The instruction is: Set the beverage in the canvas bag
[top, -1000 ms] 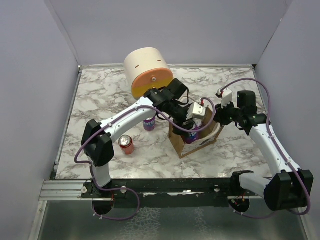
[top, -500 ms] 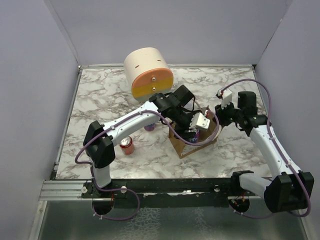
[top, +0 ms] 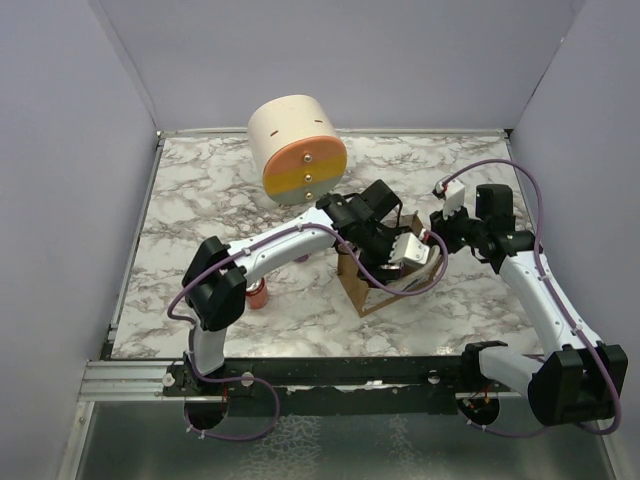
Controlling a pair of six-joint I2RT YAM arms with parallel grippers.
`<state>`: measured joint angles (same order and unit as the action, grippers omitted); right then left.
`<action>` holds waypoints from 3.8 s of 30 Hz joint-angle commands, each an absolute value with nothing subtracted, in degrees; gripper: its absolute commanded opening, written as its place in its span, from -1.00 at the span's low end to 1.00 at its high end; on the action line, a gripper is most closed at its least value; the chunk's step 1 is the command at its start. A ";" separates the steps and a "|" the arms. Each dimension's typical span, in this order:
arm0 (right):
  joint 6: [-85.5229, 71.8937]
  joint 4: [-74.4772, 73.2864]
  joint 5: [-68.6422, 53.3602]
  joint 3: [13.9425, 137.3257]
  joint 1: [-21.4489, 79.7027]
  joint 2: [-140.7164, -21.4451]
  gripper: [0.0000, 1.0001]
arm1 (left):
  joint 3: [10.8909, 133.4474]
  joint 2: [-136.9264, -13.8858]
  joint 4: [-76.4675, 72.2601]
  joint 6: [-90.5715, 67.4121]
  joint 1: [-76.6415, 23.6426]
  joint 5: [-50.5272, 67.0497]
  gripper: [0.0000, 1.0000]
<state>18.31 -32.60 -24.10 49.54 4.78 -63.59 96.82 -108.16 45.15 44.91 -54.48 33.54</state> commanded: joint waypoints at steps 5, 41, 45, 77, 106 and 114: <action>19.05 -31.42 -25.91 48.50 4.41 -62.53 -0.40 | 99.56 -110.08 43.35 47.51 -55.02 31.97 -1.00; 19.40 -31.44 -27.67 47.94 4.39 -61.10 -0.30 | 102.74 -118.34 51.29 56.68 -55.65 33.31 -0.42; 19.55 -31.68 -28.44 47.97 4.39 -60.86 -0.24 | 101.93 -118.63 50.32 55.41 -55.63 32.86 -0.30; 19.69 -31.92 -28.87 47.81 4.39 -60.10 -0.19 | 100.54 -114.20 50.14 50.76 -55.63 33.40 0.70; 20.03 -32.06 -29.64 47.85 4.39 -59.98 -0.19 | 105.36 -103.13 52.34 48.23 -54.38 24.61 0.67; 20.39 -33.16 -30.55 49.53 4.31 -60.92 -0.17 | 102.90 -95.54 54.27 44.96 -49.06 23.83 0.65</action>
